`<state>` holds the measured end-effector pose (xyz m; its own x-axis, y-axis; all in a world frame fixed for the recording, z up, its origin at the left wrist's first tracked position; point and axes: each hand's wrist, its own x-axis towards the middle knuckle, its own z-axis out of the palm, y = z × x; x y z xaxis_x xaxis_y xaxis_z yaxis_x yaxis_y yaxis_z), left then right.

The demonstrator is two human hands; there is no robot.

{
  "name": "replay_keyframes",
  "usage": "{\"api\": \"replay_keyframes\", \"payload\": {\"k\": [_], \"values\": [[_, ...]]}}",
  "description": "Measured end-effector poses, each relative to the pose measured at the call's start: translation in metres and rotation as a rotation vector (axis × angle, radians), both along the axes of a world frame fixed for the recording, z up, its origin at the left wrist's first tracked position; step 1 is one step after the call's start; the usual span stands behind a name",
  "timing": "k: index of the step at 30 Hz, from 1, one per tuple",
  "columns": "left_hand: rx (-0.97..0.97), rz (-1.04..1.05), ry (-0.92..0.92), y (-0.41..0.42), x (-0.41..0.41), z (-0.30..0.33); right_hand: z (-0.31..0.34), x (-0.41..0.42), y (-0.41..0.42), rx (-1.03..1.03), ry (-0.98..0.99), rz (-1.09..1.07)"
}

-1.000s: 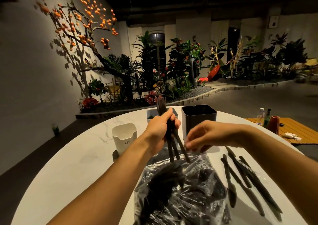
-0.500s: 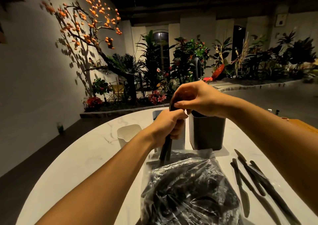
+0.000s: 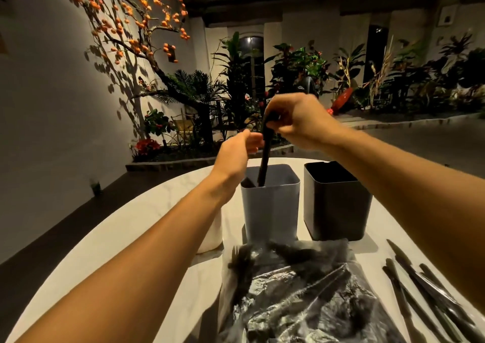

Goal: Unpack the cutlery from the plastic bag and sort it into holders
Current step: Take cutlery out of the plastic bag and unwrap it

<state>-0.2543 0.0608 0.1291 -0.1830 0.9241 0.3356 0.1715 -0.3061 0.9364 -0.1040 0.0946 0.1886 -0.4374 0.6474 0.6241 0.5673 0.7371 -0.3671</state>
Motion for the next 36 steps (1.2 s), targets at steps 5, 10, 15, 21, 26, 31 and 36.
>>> {"api": "replay_keyframes", "payload": {"k": [5, 10, 15, 21, 26, 31, 36], "values": [[-0.085, 0.119, 0.163, 0.016, -0.011, -0.023, -0.032, -0.015, 0.029, -0.074, -0.235, -0.050], [-0.116, 0.148, 0.178, 0.024, -0.019, -0.032, -0.044, -0.024, 0.044, -0.211, -0.402, -0.082], [-0.113, 0.215, 0.276, 0.027, -0.022, -0.036, -0.062, -0.034, 0.057, -0.273, -0.348, -0.102], [-0.046, 0.266, 0.224, 0.012, -0.026, -0.028, -0.049, -0.015, 0.033, -0.160, -0.167, -0.107], [-0.015, 0.138, 0.230, -0.030, -0.002, -0.022, -0.039, 0.010, -0.025, -0.246, -0.126, -0.021], [0.005, 0.037, 0.259, -0.082, 0.022, -0.025, -0.043, 0.043, -0.083, -0.305, -0.168, -0.018], [-0.014, -0.038, 0.304, -0.116, 0.056, -0.029, -0.044, 0.088, -0.129, -0.408, -0.177, -0.073]]}}
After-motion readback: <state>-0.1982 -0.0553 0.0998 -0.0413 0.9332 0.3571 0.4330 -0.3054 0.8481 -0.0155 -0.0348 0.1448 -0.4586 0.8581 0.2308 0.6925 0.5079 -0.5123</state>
